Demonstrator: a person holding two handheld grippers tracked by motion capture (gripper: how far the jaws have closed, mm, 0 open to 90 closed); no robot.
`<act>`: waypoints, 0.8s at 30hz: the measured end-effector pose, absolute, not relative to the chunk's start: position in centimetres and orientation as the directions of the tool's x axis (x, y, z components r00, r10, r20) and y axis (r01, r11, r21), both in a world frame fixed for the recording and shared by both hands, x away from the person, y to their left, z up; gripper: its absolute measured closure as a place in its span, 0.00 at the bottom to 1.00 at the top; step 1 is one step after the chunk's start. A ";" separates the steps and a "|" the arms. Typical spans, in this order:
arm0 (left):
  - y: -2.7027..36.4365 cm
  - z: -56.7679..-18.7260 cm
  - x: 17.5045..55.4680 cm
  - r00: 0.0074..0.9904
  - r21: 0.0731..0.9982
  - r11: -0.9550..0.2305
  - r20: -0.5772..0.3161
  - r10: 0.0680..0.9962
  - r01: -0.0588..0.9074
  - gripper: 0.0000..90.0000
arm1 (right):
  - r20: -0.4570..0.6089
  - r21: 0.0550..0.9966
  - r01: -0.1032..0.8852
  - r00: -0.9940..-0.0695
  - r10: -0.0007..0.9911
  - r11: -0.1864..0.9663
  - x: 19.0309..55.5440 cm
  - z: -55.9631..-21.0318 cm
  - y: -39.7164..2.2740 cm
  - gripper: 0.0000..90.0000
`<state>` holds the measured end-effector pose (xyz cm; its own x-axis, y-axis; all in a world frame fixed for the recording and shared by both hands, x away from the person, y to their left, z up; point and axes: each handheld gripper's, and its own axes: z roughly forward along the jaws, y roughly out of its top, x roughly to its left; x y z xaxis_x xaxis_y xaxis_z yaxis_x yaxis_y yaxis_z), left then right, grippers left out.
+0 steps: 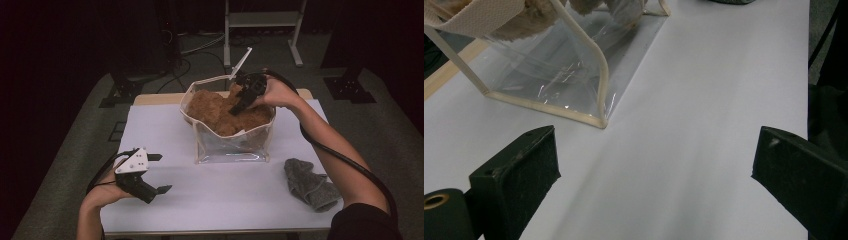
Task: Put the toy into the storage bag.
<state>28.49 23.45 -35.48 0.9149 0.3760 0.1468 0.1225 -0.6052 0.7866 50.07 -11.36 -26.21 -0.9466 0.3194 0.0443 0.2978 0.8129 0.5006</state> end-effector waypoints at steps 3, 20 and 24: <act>23.5 -35.4 28.5 0.915 0.787 -0.605 0.146 0.377 0.123 0.04 | 0.048 0.514 0.295 -0.947 0.317 0.805 50.1 -26.3 -11.5 0.36; 23.4 -35.3 28.5 0.916 0.788 -0.604 0.146 0.373 0.120 0.04 | 0.057 0.566 0.287 -0.949 0.310 0.773 50.1 -25.8 -11.8 0.43; 23.4 -35.3 28.4 0.917 0.790 -0.602 0.146 0.371 0.118 0.04 | 0.066 0.566 0.290 -0.949 0.309 0.772 50.0 -25.7 -11.7 0.51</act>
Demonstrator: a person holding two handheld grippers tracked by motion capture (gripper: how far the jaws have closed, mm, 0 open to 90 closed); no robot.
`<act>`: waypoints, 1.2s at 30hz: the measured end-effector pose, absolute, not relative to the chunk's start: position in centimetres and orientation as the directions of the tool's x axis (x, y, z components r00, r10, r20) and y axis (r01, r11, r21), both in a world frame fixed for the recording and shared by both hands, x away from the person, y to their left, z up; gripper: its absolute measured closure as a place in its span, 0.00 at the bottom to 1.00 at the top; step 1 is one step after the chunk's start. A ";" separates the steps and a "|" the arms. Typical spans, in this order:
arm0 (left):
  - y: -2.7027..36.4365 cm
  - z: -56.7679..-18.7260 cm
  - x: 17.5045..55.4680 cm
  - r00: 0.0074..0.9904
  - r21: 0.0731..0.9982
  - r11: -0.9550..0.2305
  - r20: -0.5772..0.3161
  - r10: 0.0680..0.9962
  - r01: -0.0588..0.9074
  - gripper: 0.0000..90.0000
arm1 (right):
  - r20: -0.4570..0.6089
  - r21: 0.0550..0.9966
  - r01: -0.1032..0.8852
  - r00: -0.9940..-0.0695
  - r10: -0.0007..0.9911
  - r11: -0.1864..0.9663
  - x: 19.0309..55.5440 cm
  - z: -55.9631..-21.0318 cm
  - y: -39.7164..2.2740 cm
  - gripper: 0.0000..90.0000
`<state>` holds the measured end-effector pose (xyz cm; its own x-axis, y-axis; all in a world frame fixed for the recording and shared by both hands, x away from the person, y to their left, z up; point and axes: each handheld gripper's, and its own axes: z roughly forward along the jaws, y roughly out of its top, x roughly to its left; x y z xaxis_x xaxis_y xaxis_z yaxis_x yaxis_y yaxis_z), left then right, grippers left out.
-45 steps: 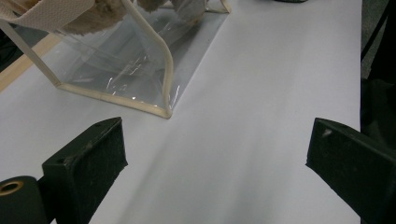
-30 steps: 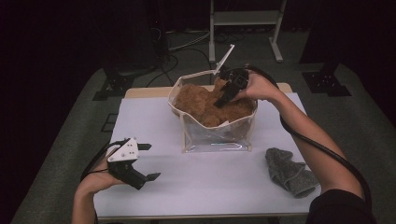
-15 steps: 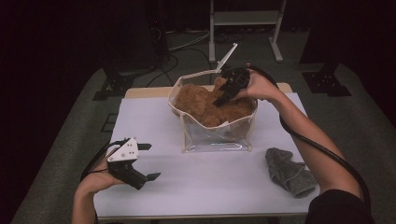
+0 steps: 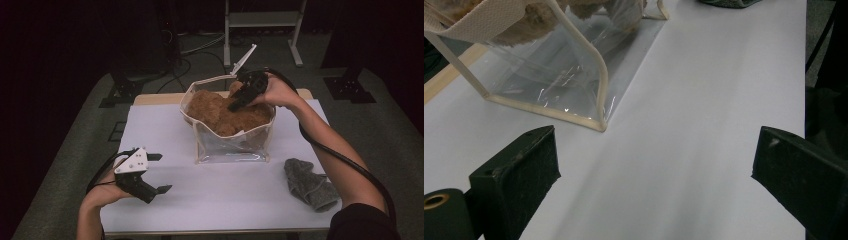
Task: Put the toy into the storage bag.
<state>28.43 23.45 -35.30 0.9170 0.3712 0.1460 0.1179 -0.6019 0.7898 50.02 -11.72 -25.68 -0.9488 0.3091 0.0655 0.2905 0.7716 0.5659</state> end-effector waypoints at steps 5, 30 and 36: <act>23.4 -35.5 28.4 0.917 0.789 -0.602 0.141 0.373 0.124 0.04 | 0.052 0.513 0.298 -0.947 0.318 0.805 50.2 -26.8 -11.6 0.66; 23.6 -35.4 28.4 0.916 0.787 -0.605 0.144 0.374 0.123 0.04 | 0.060 0.451 0.324 -0.941 0.334 0.831 50.7 -28.0 -9.4 0.78; 23.6 -35.4 28.3 0.917 0.790 -0.601 0.144 0.373 0.120 0.04 | 0.064 0.391 0.344 -0.935 0.348 0.854 50.8 -29.5 -9.4 0.80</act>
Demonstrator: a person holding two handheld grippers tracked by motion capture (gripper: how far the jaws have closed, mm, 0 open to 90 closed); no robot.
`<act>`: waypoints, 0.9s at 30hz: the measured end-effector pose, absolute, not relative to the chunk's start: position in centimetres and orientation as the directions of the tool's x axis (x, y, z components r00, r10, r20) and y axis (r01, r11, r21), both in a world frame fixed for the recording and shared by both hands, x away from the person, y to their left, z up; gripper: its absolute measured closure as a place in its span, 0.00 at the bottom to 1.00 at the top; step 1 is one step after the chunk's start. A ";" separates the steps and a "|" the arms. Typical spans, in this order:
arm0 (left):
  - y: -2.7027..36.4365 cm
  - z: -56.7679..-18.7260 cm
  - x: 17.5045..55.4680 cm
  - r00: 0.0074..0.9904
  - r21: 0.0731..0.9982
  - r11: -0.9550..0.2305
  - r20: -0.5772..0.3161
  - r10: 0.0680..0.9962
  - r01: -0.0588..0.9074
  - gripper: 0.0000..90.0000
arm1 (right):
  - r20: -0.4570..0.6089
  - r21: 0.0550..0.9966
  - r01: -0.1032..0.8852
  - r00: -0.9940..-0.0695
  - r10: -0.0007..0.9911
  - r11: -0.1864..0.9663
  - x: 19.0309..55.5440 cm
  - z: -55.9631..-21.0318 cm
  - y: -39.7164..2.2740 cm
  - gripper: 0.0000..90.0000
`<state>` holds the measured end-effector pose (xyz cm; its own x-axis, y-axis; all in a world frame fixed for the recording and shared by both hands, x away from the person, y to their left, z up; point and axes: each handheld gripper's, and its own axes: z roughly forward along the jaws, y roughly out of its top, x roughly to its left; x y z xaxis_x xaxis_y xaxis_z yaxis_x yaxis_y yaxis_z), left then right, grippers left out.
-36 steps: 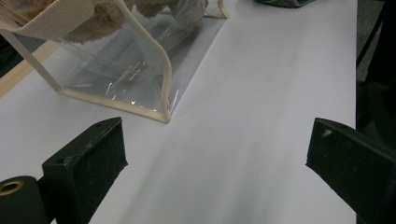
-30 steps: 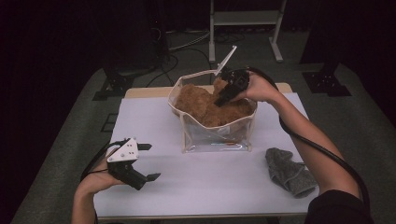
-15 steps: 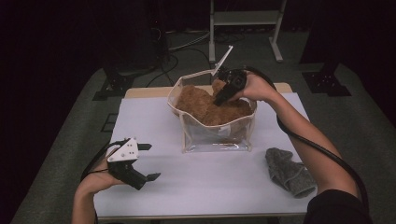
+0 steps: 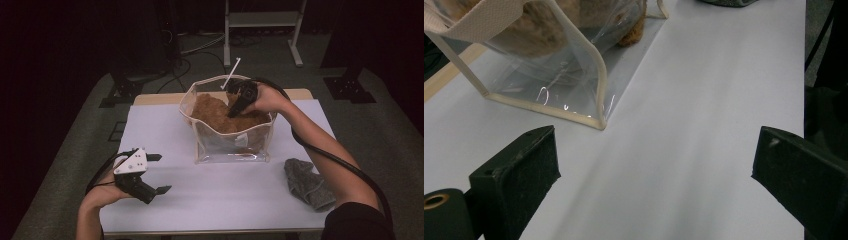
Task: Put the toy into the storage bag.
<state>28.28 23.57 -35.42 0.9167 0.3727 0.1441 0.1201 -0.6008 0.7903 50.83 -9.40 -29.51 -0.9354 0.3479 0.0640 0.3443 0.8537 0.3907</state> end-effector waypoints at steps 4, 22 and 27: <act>23.6 -35.5 28.3 0.916 0.788 -0.603 0.143 0.374 0.123 0.04 | 0.071 0.438 0.346 -0.933 0.352 0.830 50.7 -29.3 -9.9 0.77; 23.3 -35.5 28.2 0.919 0.785 -0.609 0.148 0.365 0.115 0.04 | 0.086 0.605 0.347 -0.923 0.374 0.717 48.0 -24.8 -14.6 0.55; 23.2 -35.6 28.3 0.919 0.783 -0.611 0.148 0.366 0.117 0.04 | 0.080 0.625 0.338 -0.924 0.373 0.704 47.2 -24.3 -15.7 0.54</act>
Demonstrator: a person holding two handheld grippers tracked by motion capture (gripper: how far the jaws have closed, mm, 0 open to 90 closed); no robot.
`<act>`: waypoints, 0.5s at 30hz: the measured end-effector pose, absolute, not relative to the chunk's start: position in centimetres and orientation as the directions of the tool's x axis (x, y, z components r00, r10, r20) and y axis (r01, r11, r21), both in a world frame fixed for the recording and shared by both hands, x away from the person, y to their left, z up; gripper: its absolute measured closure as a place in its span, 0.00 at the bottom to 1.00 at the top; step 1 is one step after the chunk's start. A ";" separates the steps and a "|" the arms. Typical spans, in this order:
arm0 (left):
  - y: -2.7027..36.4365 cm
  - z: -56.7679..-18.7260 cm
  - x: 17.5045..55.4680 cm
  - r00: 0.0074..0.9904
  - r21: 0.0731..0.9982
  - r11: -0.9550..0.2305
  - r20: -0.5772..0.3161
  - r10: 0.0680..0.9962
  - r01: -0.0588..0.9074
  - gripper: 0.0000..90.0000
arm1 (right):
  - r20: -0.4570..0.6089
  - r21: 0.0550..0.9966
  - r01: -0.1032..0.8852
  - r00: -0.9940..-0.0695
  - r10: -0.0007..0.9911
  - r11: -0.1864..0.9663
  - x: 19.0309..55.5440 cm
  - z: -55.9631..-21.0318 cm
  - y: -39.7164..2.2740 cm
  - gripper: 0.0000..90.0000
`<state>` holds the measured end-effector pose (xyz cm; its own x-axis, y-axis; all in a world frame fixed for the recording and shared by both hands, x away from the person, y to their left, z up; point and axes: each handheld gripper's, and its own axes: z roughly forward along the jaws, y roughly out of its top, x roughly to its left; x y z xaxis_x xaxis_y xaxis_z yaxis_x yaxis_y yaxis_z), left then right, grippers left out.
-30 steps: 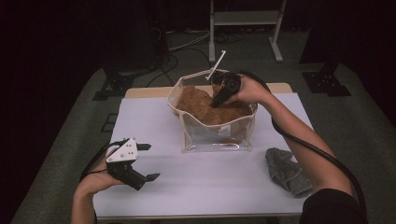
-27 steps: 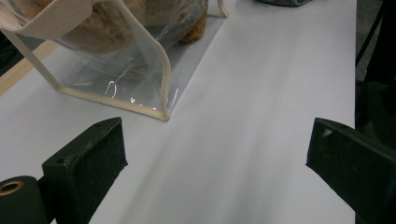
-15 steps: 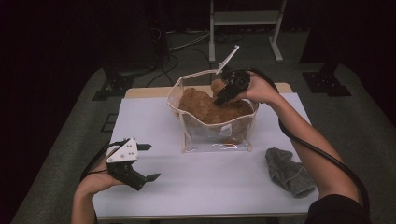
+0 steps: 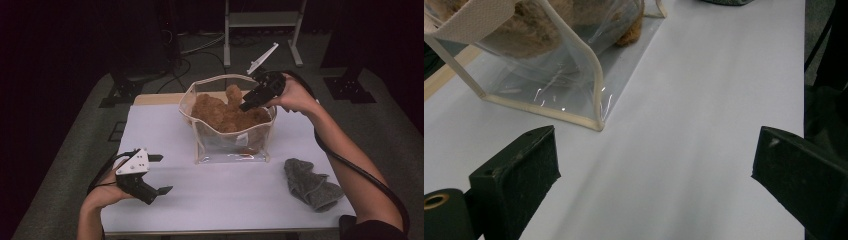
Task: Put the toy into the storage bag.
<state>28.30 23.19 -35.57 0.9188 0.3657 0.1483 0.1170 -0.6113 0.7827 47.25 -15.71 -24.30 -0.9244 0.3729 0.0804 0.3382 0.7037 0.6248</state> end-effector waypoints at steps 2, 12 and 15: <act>23.2 -35.6 28.3 0.919 0.783 -0.611 0.148 0.364 0.116 0.04 | 0.084 0.625 0.345 -0.922 0.379 0.700 46.9 -24.1 -16.2 0.54; 23.0 -35.7 28.3 0.922 0.785 -0.609 0.144 0.360 0.115 0.04 | 0.094 0.659 0.354 -0.915 0.393 0.664 45.3 -23.4 -18.6 0.53; 23.0 -35.7 28.4 0.920 0.787 -0.606 0.144 0.364 0.117 0.04 | 0.099 0.669 0.356 -0.913 0.397 0.653 45.0 -23.3 -19.3 0.52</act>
<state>28.38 23.00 -35.67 0.9204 0.3637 0.1436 0.1168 -0.6061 0.7868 44.96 -19.29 -23.29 -0.9127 0.3966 0.0988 0.3561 0.6529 0.6686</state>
